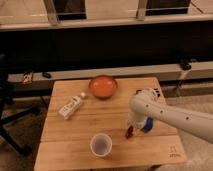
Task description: Drag the pepper across the table
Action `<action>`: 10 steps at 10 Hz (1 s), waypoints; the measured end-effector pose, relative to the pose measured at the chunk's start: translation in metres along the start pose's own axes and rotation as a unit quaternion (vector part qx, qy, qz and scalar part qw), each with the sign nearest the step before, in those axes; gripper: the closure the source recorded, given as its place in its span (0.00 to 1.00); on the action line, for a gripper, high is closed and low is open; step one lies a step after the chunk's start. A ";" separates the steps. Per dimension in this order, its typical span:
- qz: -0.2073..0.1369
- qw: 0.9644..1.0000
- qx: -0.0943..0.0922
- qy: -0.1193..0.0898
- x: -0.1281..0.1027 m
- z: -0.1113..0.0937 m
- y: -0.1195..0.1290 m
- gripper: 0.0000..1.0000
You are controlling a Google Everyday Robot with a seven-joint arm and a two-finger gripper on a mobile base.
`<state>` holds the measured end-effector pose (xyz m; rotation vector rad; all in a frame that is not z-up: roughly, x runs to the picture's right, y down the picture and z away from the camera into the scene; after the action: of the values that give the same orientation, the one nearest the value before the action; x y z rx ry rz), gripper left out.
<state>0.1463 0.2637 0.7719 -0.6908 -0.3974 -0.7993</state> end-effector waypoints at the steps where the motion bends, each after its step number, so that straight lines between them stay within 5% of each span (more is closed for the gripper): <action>1: -0.002 1.000 -0.003 -0.001 0.000 0.002 -0.002 1.00; 10: 0.003 1.000 -0.007 -0.001 -0.003 0.001 0.003 1.00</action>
<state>0.1466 0.2673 0.7702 -0.7053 -0.3916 -0.7968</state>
